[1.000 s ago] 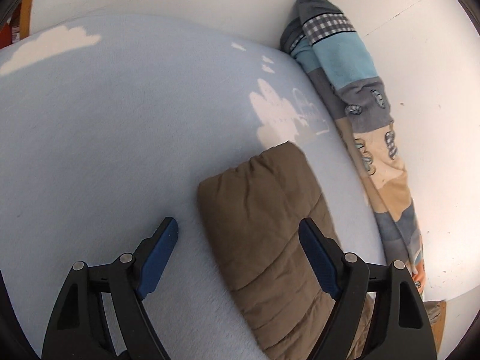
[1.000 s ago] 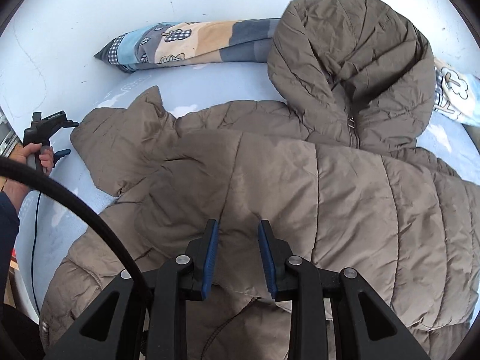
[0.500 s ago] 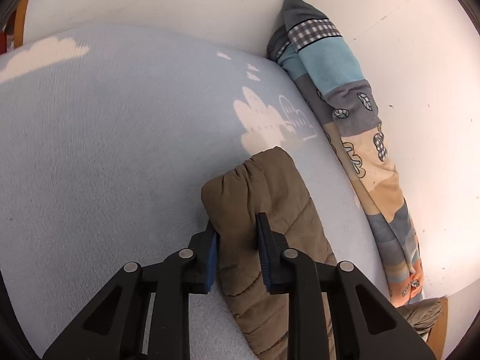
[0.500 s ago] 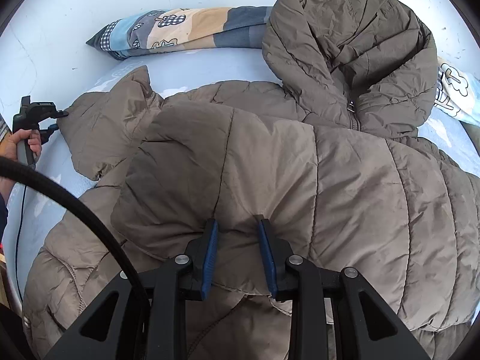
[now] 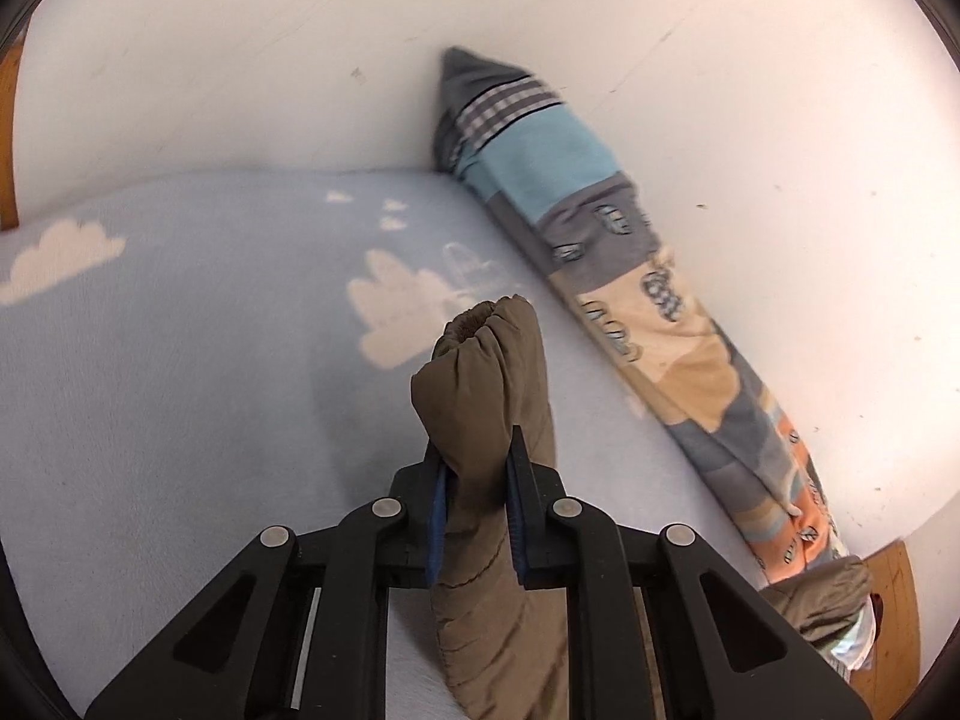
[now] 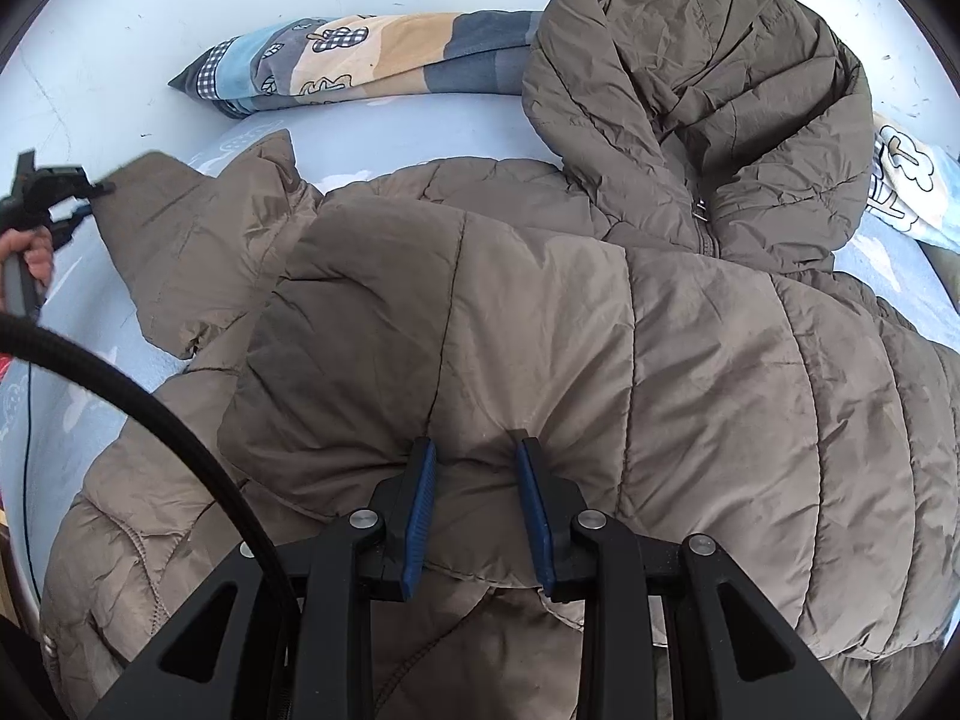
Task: Fold large clothes
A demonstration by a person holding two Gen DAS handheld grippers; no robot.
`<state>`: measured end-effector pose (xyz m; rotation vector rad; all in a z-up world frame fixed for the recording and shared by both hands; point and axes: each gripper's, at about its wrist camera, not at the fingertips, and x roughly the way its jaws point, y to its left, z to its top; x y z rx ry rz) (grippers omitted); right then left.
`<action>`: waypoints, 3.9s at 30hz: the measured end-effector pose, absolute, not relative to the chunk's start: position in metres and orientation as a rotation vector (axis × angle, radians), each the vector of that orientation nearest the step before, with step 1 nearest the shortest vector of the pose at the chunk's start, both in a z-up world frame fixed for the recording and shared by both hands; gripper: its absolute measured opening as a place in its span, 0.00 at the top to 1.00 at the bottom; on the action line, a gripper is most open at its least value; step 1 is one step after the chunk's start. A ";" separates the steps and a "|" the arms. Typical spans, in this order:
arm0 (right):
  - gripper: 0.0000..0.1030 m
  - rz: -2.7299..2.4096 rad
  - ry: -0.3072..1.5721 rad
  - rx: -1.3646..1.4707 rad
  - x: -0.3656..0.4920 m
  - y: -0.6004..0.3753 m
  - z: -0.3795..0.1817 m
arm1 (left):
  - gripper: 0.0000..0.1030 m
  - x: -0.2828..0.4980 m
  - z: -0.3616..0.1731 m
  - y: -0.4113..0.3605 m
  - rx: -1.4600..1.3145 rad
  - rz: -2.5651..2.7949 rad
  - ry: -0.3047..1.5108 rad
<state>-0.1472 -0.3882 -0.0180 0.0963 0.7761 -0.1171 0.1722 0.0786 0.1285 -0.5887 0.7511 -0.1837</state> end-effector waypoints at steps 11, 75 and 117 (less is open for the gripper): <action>0.71 -0.096 0.683 0.271 -0.173 -0.419 0.024 | 0.85 0.112 0.239 0.030 -0.533 -0.361 0.603; 0.56 -0.183 0.560 0.998 -0.327 -0.631 0.018 | 0.43 -0.094 0.143 -0.255 -0.002 -0.750 0.976; 0.66 -0.493 0.538 0.462 -0.296 -0.576 0.051 | 0.43 -0.056 0.109 -0.264 0.159 -0.593 0.846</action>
